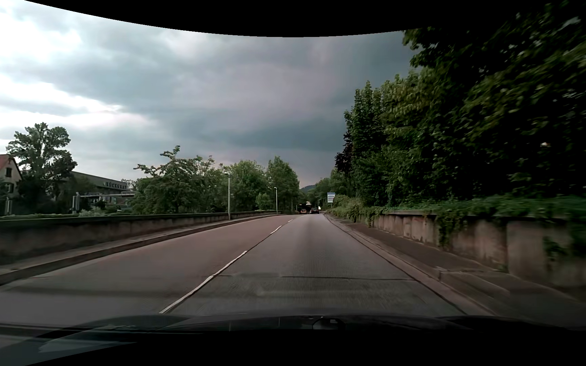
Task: Follow the waypoints while adhering to traffic rules and regulations
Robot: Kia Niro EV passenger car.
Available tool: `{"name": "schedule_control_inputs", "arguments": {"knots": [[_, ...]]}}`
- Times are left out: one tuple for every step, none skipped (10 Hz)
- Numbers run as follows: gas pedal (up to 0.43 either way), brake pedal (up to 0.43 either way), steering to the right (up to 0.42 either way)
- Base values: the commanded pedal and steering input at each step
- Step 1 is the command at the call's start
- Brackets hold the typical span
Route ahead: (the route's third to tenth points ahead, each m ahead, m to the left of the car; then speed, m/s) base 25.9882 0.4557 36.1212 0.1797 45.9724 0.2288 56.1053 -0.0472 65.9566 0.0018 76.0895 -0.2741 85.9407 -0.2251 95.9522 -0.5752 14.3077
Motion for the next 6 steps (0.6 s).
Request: {"name": "schedule_control_inputs", "arguments": {"knots": [[0.087, 0.0, 0.002], [0.087, 0.0, 0.002], [0.087, 0.0, 0.002], [0.087, 0.0, 0.003], [0.087, 0.0, 0.003], [0.087, 0.0, 0.003]]}}
